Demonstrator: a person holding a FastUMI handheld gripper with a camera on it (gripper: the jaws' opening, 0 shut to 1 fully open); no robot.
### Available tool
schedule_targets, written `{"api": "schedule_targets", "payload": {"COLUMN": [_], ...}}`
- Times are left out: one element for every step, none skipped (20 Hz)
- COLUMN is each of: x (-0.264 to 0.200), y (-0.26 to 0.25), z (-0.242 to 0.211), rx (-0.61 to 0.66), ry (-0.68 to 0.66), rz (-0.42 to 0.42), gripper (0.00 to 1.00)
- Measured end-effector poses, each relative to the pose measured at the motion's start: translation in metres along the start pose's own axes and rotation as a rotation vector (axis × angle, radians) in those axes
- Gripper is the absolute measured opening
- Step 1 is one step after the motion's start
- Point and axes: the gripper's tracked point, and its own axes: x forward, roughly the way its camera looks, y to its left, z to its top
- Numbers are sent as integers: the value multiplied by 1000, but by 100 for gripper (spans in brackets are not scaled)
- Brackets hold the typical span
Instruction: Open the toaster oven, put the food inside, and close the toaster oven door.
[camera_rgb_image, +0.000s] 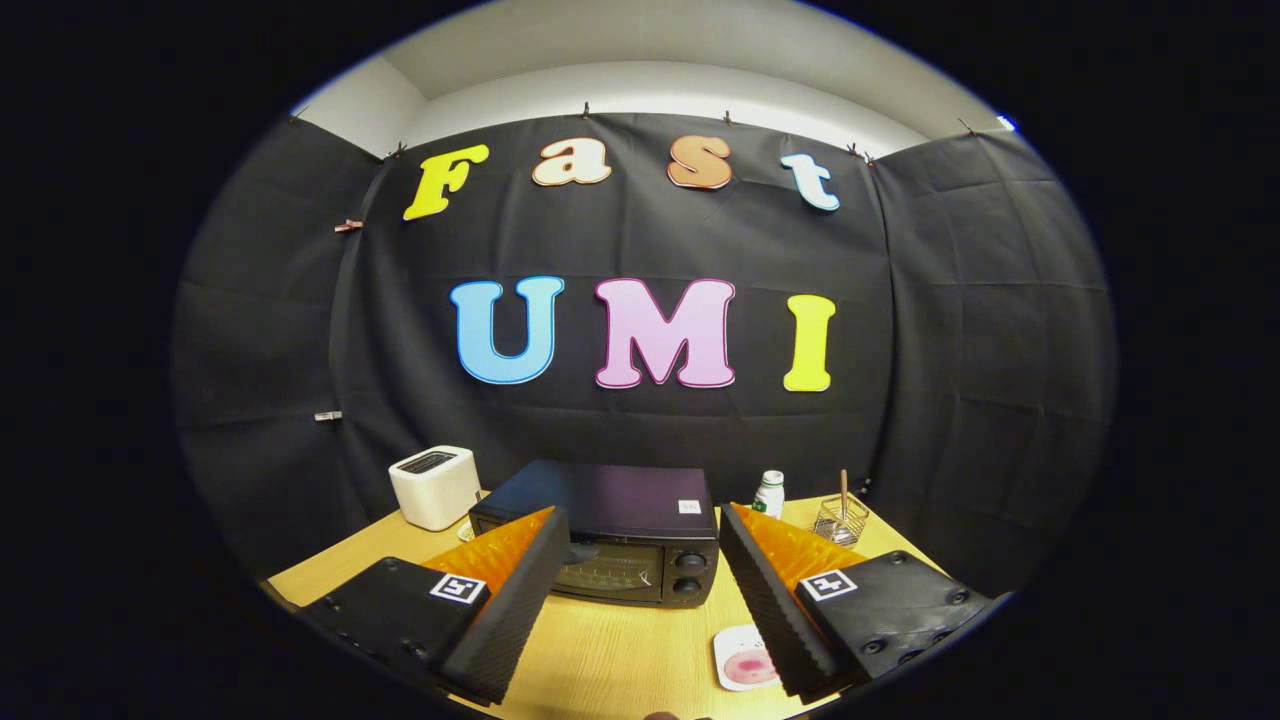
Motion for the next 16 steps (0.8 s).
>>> {"api": "schedule_targets", "payload": {"x": [0, 0, 0, 1, 2, 3, 4, 7, 11, 16, 22, 28, 35, 44, 53, 61], "y": [-1, -2, -2, -3, -2, -1, 0, 2, 4, 6, 8, 11, 13, 14, 18, 22], "z": [0, 0, 1, 0, 1, 1, 2, 1, 2, 2, 1, -1, 0, 0, -3, -7], "rx": [1, 1, 2, 2, 3, 3, 2, -1, -5, -9, -6, 1, 11, 22, 30, 37], "ry": [1, 2, 3, 4, 4, 4, 5, 7, 7, 10, 18, 29, 34, 39, 49, 65], "rz": [-2, -4, -5, -7, -8, -6, -5, -4, -1, -3, -6, -11, -20, -30, -32, -34], "gripper": [98, 98, 98, 98, 98, 98, 98, 98, 98, 98, 98, 98, 98, 98, 98, 98]}}
